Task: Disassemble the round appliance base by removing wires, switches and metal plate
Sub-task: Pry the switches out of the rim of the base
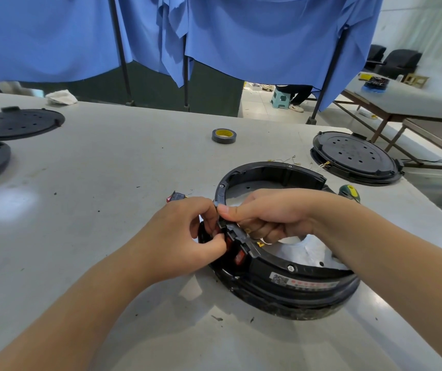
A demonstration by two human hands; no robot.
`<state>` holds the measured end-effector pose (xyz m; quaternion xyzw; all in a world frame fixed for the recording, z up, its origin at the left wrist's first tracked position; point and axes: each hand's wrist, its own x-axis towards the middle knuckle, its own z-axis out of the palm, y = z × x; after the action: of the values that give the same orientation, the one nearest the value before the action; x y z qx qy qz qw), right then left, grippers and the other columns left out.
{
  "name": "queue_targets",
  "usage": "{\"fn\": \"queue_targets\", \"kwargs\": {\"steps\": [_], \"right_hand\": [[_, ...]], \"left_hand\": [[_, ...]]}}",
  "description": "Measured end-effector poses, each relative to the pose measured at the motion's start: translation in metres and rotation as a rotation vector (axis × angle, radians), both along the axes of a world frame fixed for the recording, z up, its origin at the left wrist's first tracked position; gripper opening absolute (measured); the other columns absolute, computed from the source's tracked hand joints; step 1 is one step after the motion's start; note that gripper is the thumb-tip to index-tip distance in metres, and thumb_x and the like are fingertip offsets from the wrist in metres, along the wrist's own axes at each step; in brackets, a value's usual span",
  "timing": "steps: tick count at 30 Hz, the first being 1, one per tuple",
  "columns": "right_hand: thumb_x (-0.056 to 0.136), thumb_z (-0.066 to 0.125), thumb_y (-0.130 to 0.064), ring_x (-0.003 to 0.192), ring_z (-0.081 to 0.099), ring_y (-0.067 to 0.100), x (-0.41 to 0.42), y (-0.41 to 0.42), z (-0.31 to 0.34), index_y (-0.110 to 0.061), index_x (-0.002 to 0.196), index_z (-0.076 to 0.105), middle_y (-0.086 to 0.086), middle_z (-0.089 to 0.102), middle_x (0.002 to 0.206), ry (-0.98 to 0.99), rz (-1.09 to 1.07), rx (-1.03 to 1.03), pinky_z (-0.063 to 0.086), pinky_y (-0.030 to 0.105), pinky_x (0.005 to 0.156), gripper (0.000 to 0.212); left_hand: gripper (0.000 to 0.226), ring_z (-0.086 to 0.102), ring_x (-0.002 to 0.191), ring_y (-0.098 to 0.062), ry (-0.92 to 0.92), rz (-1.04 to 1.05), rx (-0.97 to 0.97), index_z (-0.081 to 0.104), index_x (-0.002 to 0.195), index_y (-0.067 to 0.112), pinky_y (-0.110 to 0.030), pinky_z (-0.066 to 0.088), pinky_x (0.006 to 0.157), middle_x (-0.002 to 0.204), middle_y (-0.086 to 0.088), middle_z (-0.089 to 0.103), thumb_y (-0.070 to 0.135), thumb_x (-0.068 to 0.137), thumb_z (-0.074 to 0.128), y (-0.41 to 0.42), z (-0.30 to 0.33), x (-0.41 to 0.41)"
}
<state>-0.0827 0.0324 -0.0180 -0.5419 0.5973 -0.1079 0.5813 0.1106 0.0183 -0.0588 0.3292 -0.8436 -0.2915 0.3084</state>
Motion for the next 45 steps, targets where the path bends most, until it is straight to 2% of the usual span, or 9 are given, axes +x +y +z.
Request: {"fn": "queue_targets", "kwargs": {"steps": [6,11,14,19,23,28,38,42,45], "right_hand": [[0.083,0.06,-0.06,0.038,0.013,0.005,-0.001,0.001,-0.002,-0.026,0.044,0.047,-0.011,0.023,0.047,-0.007,-0.023,0.041,0.009,0.018,0.037,0.053],[0.091,0.053,-0.052,0.037,0.014,0.004,-0.003,0.001,0.0,-0.025,0.037,0.047,-0.012,0.024,0.044,-0.032,0.012,0.057,0.01,0.017,0.037,0.061],[0.096,0.047,-0.037,0.035,0.018,0.003,-0.007,0.0,0.001,-0.024,0.039,0.047,-0.01,0.028,0.044,-0.108,-0.03,0.123,0.014,0.015,0.036,0.058],[0.093,0.044,-0.02,0.035,0.018,0.004,-0.007,0.0,0.0,-0.021,0.045,0.049,-0.007,0.029,0.047,-0.165,-0.098,0.168,0.015,0.014,0.035,0.048],[0.099,0.044,-0.02,0.035,0.019,0.002,-0.01,-0.001,0.0,-0.016,0.06,0.05,-0.008,0.028,0.047,-0.191,-0.075,0.188,0.018,0.012,0.034,0.039],[0.098,0.044,-0.023,0.036,0.023,0.0,-0.013,-0.003,-0.003,-0.021,0.05,0.06,-0.01,0.029,0.046,-0.245,-0.039,0.222,0.023,0.009,0.035,0.051],[0.083,0.055,-0.033,0.038,0.026,0.0,-0.014,0.0,-0.002,-0.02,0.058,0.059,-0.009,0.03,0.049,-0.279,-0.026,0.23,0.027,0.009,0.038,0.029],[0.087,0.054,-0.034,0.038,0.026,0.0,-0.013,0.0,-0.001,-0.016,0.067,0.05,-0.009,0.03,0.049,-0.268,-0.052,0.229,0.029,0.01,0.037,0.027],[0.097,0.048,-0.029,0.039,0.027,0.001,-0.013,-0.001,-0.001,-0.015,0.071,0.054,-0.008,0.032,0.05,-0.248,-0.066,0.241,0.029,0.01,0.038,0.03]], "left_hand": [[0.022,0.054,0.065,-0.017,-0.007,-0.014,-0.042,0.053,0.066,0.024,-0.042,0.048,0.065,0.067,0.007,0.055,0.045,0.066,0.053,0.001,0.0,0.0],[0.017,0.056,0.066,-0.014,0.003,0.0,-0.066,0.055,0.064,0.028,-0.025,0.046,0.062,0.069,0.016,0.057,0.045,0.065,0.054,0.001,0.002,0.001],[0.022,0.055,0.061,-0.019,-0.012,0.009,-0.096,0.056,0.067,0.023,-0.039,0.048,0.063,0.065,0.004,0.057,0.045,0.065,0.055,0.001,0.002,0.002],[0.016,0.054,0.058,-0.021,-0.018,0.016,-0.124,0.055,0.066,0.02,-0.041,0.048,0.061,0.064,0.001,0.054,0.036,0.067,0.06,0.002,0.0,0.001],[0.016,0.054,0.058,-0.021,-0.035,0.039,-0.136,0.054,0.066,0.019,-0.041,0.047,0.061,0.061,-0.001,0.054,0.033,0.067,0.061,0.002,0.0,-0.001],[0.021,0.054,0.057,-0.021,-0.059,0.058,-0.164,0.05,0.063,0.018,-0.037,0.046,0.059,0.058,-0.004,0.054,0.038,0.065,0.057,0.002,0.0,-0.002],[0.024,0.052,0.056,-0.022,-0.073,0.062,-0.186,0.046,0.062,0.017,-0.041,0.047,0.058,0.057,-0.004,0.05,0.038,0.063,0.056,0.0,0.0,-0.004],[0.027,0.051,0.057,-0.022,-0.073,0.055,-0.189,0.043,0.061,0.017,-0.039,0.045,0.056,0.057,-0.004,0.048,0.043,0.061,0.051,0.0,0.001,-0.003],[0.025,0.05,0.056,-0.021,-0.066,0.045,-0.173,0.043,0.06,0.018,-0.04,0.046,0.057,0.057,-0.003,0.048,0.042,0.061,0.051,0.0,0.002,-0.003]]}}
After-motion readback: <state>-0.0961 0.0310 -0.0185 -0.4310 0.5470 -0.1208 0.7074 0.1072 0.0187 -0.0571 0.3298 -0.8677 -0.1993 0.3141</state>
